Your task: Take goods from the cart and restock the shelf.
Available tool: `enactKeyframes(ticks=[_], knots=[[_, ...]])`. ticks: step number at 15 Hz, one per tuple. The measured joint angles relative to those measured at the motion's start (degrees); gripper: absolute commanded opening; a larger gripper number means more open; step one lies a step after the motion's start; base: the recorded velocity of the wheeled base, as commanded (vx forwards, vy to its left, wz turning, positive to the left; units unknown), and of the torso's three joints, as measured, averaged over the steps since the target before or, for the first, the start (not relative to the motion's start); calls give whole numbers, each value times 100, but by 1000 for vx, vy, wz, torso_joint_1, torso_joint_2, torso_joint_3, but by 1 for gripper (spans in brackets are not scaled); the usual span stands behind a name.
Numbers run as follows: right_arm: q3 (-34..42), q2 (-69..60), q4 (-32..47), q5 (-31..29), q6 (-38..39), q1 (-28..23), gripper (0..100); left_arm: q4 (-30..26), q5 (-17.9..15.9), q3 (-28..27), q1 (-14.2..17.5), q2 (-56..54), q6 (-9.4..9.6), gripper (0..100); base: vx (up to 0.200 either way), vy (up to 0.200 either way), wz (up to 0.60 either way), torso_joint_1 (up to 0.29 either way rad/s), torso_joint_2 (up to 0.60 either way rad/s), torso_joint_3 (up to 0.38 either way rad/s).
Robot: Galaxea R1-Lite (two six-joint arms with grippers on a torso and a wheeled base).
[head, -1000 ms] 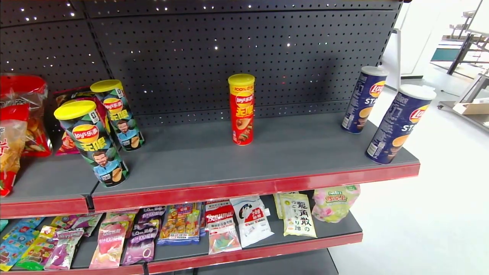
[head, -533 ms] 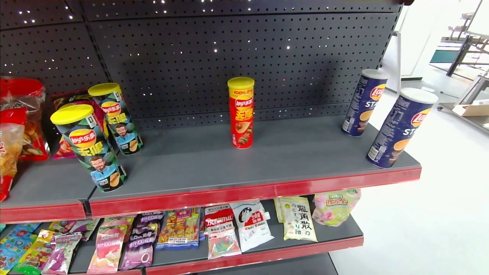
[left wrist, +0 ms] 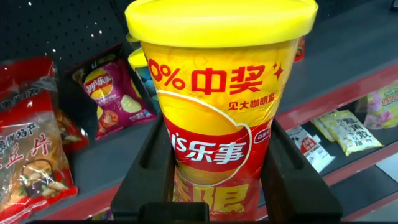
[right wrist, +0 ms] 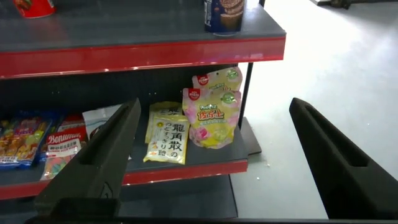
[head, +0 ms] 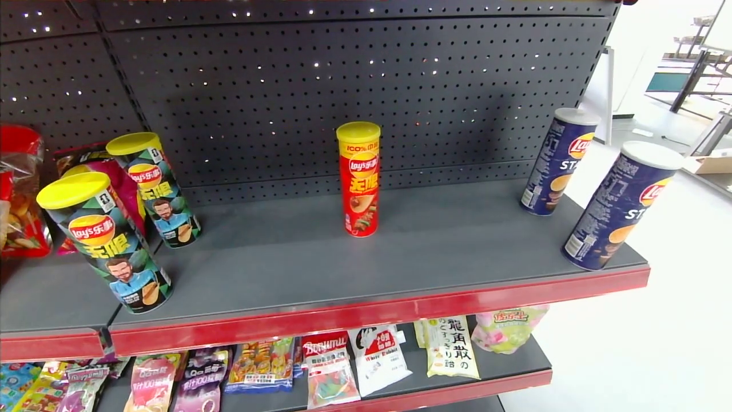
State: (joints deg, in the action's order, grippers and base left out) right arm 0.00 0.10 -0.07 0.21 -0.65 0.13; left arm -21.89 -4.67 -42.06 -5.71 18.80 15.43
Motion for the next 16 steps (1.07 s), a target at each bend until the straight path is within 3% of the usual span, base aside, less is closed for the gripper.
enactKeyframes(ticks=[2,5,6,9,12,16], knots=[[-110,32,-30,37,62,0,100,-165,-41,90,-10,-179,-2,0,0,0,0,0,0,0],[-1231,856,-59,312,288,110,100,-262,-778,206,-137,-371,-50,0,0,0,0,0,0,0],[-1664,1359,-63,488,119,179,100,-265,-848,249,-151,-408,-105,0,0,0,0,0,0,0],[-2805,3018,-79,967,-404,553,100,-222,-666,439,-165,-452,-150,0,0,0,0,0,0,0],[-3830,4570,-99,1189,-595,1474,100,-150,-266,625,-149,-375,-143,0,0,0,0,0,0,0],[-4660,6362,-529,1527,-569,2478,100,-139,-255,595,-151,-155,-183,0,0,0,0,0,0,0]])
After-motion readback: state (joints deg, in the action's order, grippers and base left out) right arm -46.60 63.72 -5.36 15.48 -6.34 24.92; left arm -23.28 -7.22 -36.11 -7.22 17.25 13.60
